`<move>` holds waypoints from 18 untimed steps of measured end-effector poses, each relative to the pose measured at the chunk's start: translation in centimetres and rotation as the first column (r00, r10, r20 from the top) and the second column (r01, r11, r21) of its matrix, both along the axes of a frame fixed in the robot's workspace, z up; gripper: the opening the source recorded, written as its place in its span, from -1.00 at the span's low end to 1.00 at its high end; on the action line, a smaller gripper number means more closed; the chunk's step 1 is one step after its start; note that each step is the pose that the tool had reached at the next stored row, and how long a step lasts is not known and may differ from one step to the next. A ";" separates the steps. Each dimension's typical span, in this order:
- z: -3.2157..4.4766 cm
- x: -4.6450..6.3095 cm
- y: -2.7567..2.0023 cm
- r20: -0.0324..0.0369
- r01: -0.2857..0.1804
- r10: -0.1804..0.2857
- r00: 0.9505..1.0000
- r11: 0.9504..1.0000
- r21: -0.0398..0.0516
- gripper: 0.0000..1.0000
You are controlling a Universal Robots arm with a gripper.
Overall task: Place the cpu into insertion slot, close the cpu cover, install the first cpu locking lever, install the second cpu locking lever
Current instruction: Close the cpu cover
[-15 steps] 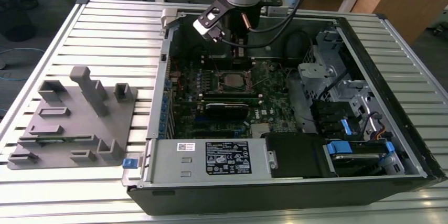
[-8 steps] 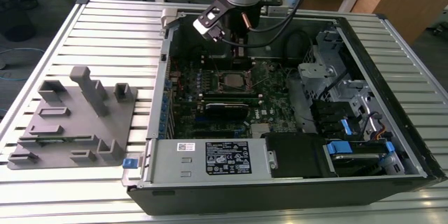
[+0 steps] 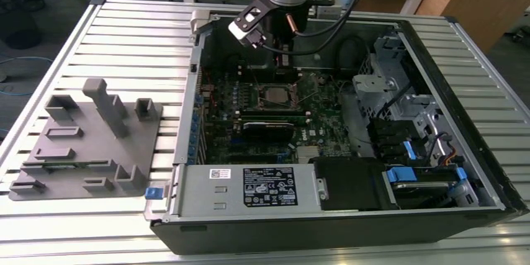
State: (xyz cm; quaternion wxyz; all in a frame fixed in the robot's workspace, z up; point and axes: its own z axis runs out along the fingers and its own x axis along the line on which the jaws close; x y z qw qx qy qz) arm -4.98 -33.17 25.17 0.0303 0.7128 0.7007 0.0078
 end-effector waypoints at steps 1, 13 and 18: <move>0.02 0.0 0.00 0.000 0.000 0.000 1.000 1.000 0.000 -0.79; 0.40 0.0 0.00 0.000 0.000 0.000 1.000 1.000 0.000 -0.79; 0.55 0.0 0.00 0.000 0.000 0.000 1.000 1.000 0.000 -0.79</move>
